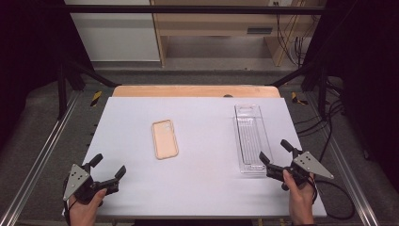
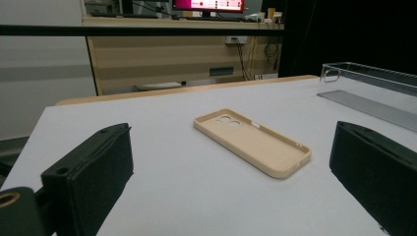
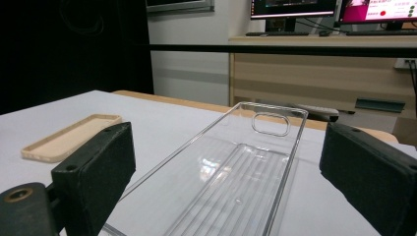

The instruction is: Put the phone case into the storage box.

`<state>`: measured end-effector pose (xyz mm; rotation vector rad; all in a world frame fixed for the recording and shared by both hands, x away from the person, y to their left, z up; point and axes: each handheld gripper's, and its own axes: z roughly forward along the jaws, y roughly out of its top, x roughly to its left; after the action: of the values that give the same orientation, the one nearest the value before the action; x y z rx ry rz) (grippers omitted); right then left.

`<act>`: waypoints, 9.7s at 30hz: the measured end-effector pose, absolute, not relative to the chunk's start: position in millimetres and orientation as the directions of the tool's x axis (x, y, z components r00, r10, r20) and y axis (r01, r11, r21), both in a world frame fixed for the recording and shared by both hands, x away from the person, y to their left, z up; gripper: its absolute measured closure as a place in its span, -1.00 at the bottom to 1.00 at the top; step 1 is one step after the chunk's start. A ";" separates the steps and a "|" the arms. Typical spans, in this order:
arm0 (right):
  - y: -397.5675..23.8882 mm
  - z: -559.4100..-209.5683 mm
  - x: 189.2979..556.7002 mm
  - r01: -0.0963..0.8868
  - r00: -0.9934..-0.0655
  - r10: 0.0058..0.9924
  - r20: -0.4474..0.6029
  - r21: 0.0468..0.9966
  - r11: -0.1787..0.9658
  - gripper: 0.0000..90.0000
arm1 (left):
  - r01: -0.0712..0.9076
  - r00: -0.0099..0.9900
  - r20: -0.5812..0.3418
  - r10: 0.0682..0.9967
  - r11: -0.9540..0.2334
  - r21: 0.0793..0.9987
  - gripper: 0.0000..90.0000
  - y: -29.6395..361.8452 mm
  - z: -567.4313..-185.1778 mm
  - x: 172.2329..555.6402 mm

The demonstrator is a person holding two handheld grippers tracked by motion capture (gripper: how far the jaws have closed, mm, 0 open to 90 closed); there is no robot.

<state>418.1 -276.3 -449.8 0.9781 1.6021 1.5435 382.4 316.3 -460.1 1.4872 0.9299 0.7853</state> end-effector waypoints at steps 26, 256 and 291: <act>-281.2 -444.8 411.4 0.013 -0.388 0.922 0.006 1.000 -0.001 -0.90 | 0.305 0.537 -0.002 0.844 -0.192 0.933 -0.94 238.7 -413.6 448.8; -69.3 -443.9 450.0 0.400 -0.755 0.655 0.029 0.812 0.425 -0.89 | 0.146 0.413 0.012 0.911 -0.079 0.986 -0.79 292.9 -446.2 382.6; -45.4 -471.3 454.4 0.451 -0.817 0.569 0.088 0.712 0.538 -0.87 | 0.147 0.454 0.016 0.891 -0.093 0.985 -0.86 287.2 -447.7 383.1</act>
<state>454.4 -45.4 -471.3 0.8752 2.6171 1.1437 383.1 287.2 -447.7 1.5554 0.9384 0.8087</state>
